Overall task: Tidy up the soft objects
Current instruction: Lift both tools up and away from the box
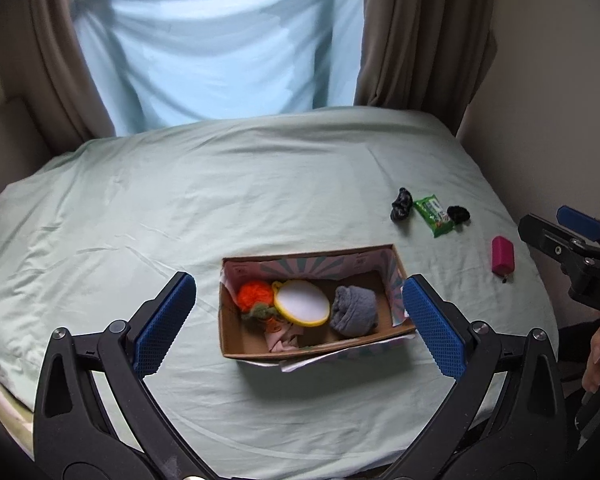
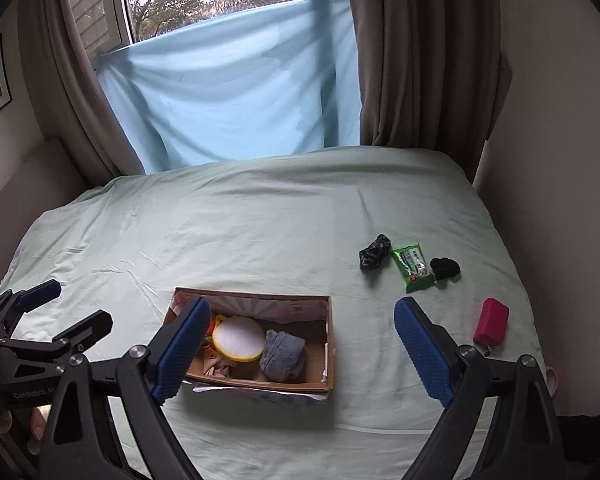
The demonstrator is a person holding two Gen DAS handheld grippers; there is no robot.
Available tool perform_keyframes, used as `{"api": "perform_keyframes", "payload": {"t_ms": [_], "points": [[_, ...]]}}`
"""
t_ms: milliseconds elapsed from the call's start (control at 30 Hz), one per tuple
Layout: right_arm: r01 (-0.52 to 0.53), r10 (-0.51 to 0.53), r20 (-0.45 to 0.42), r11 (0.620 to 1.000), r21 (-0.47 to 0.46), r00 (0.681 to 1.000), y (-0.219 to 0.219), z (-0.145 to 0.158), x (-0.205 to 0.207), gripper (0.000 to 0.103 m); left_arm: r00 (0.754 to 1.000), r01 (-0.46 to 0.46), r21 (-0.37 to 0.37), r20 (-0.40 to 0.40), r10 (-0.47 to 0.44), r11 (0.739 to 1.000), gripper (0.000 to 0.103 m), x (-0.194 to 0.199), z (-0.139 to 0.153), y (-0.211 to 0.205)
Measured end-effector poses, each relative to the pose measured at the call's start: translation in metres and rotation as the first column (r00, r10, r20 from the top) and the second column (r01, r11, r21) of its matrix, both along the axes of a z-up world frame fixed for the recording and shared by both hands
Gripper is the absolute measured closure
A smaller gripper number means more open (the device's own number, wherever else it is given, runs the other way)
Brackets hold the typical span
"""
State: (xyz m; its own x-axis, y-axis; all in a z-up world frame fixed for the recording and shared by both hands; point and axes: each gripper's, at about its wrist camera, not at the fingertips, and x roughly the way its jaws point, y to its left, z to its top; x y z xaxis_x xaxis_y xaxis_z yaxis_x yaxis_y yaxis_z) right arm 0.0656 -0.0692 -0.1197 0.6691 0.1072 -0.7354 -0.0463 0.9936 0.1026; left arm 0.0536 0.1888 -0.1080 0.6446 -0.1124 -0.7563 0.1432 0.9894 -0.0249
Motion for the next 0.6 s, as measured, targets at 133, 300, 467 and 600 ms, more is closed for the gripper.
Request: {"api": "perform_keyframes", "payload": {"t_ms": [133,300,467,600], "points": [[0.002,-0.002,0.02,1.0,-0.002,1.0,-0.038,0.004,-0.003,0.011,1.0,-0.02,-0.016,0.022,0.021,1.0,0.0,-0.001,0.012,-0.033],[-0.003,0.002,0.034,1.0,0.001,0.999,-0.093,0.003,0.001,0.011,0.998,-0.051,-0.026,0.03,0.052,0.998,0.0,0.005,0.014,-0.08],[-0.024,0.024,0.034,1.0,-0.018,0.999,-0.14,-0.007,0.009,0.011,0.996,-0.084,-0.034,0.022,0.085,0.996,0.0,0.02,0.008,-0.131],[-0.038,0.039,0.024,0.998,-0.046,0.999,-0.174,-0.018,0.018,0.011,0.996,-0.082,-0.038,0.014,0.083,0.996,0.0,0.036,0.004,-0.167]]}}
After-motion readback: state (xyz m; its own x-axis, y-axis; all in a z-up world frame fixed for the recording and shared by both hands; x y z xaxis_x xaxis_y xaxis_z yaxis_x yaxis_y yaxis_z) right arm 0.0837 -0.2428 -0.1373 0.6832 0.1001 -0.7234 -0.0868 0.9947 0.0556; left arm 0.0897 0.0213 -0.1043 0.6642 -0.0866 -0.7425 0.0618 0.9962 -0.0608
